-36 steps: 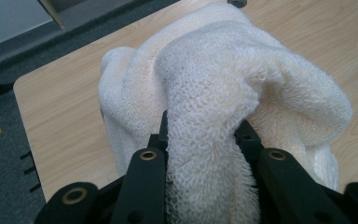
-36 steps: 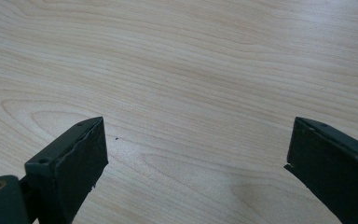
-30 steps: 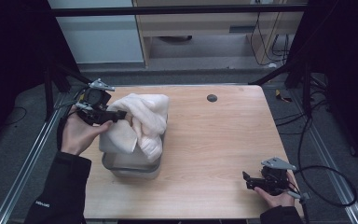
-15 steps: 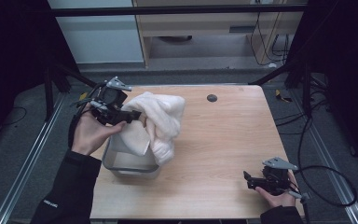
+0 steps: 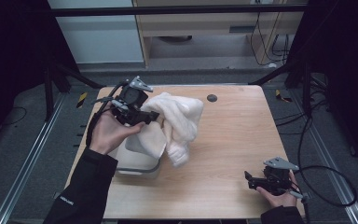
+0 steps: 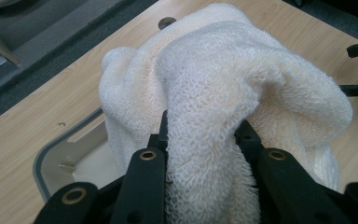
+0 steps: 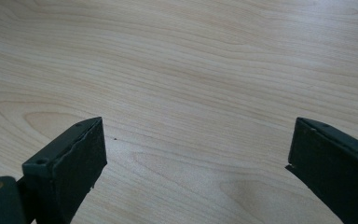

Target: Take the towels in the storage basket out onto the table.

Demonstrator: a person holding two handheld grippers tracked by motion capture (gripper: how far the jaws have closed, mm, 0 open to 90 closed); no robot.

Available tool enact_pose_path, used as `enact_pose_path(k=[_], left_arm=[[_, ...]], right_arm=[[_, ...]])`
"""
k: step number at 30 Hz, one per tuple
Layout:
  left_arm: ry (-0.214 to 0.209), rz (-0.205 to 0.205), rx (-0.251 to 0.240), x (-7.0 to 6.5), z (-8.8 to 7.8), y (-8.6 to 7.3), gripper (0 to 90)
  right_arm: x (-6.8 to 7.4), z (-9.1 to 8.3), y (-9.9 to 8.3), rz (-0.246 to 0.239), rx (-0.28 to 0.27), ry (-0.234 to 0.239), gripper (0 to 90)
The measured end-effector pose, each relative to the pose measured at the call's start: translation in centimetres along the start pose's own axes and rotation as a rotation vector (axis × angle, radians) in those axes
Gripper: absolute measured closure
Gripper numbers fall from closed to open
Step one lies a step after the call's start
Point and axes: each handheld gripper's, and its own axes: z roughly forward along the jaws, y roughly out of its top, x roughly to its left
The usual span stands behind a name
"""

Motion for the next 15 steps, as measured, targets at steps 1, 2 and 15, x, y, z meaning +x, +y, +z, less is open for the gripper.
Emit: enact_pose_path(k=[1, 2, 15], left_arm=[[-0.002, 0.004, 0.002, -0.2, 0.2, 0.1, 71.2], [-0.002, 0.004, 0.002, -0.2, 0.2, 0.1, 71.2], [-0.05, 0.056, 0.011, -3.0, 3.3, 2.1, 71.2]], right_arm=[[0.0, 0.0, 0.0, -0.001, 0.0, -0.001, 4.1], [0.0, 0.0, 0.0, -0.001, 0.0, -0.001, 4.1], [-0.5, -0.2, -0.2, -0.003, -0.012, -0.014, 5.0]])
